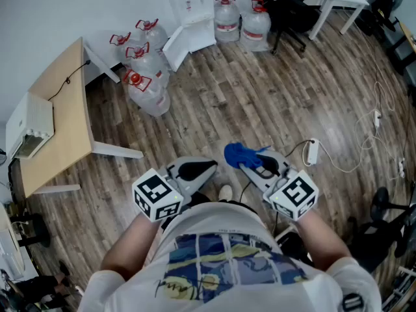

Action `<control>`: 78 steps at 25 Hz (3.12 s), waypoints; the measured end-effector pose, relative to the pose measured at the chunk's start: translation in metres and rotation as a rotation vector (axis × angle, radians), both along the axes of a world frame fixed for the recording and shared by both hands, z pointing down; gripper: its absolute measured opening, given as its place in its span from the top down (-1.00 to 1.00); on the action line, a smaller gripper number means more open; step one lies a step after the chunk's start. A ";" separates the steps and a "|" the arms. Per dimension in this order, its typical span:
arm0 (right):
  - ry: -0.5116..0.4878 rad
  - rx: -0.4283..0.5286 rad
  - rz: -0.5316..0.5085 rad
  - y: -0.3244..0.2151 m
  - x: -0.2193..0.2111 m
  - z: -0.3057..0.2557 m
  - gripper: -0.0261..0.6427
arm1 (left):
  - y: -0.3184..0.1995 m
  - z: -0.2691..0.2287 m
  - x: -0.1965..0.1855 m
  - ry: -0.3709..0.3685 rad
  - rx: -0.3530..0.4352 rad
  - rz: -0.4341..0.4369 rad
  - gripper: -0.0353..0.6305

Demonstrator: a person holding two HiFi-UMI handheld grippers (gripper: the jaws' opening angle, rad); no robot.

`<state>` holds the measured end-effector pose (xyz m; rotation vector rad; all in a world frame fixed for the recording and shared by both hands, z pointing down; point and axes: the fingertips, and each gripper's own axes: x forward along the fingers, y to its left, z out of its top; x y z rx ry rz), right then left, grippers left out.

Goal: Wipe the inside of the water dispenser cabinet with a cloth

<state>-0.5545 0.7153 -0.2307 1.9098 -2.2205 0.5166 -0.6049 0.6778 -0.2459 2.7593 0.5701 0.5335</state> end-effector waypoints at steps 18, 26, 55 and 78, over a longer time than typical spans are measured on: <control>0.066 0.012 -0.064 -0.003 0.023 -0.004 0.65 | -0.002 -0.013 0.011 0.018 0.042 0.028 0.88; 0.175 0.042 -0.138 -0.061 0.082 -0.044 0.65 | -0.043 -0.045 0.068 0.055 0.096 0.077 0.88; 0.162 -0.040 -0.021 -0.358 0.315 -0.057 0.65 | -0.316 -0.022 0.289 0.098 -0.026 0.079 0.88; 0.159 -0.059 -0.382 -0.525 0.632 -0.012 0.65 | -0.418 -0.022 0.615 0.019 -0.058 -0.200 0.88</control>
